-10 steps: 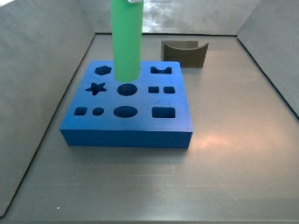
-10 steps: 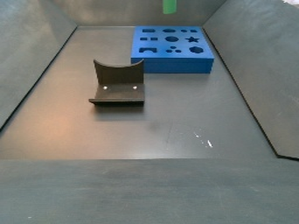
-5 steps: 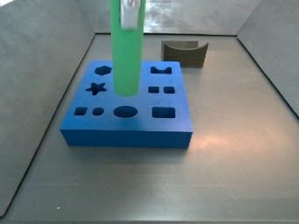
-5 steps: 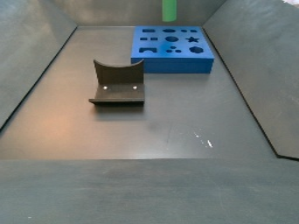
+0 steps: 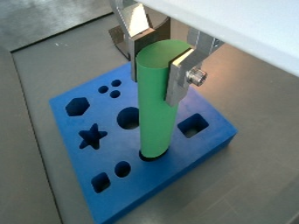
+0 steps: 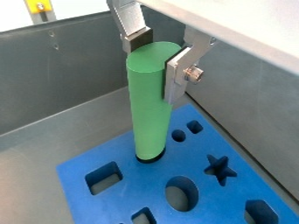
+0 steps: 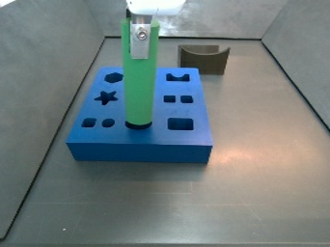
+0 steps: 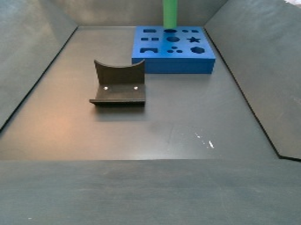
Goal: Insert the oval object.
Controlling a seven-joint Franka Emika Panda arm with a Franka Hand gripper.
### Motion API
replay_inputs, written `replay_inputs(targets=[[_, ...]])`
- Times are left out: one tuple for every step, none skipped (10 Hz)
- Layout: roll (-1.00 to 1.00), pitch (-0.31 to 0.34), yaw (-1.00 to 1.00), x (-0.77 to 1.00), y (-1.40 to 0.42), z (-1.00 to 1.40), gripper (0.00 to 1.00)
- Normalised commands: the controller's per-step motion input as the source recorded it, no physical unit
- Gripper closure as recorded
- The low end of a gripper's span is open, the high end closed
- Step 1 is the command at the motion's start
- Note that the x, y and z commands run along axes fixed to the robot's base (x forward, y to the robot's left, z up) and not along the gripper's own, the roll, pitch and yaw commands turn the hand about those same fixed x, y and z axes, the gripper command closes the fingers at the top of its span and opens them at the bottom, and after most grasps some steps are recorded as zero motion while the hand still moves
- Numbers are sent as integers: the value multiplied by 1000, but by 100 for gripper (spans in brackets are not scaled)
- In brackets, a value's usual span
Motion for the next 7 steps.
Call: replay_inputs(targets=[[-27,0,-123,0,23,-131,100],[-134,-80,0,0,0,-229,100],[-166,-119,0,-6,0,-251,100],[-171,-124,0,-3,0,-274,100],[-127,-101,0,0,0,-323,100],[-117,-116,0,0,0,-380,100],[-137,-209,0,-11,0,-451,100]])
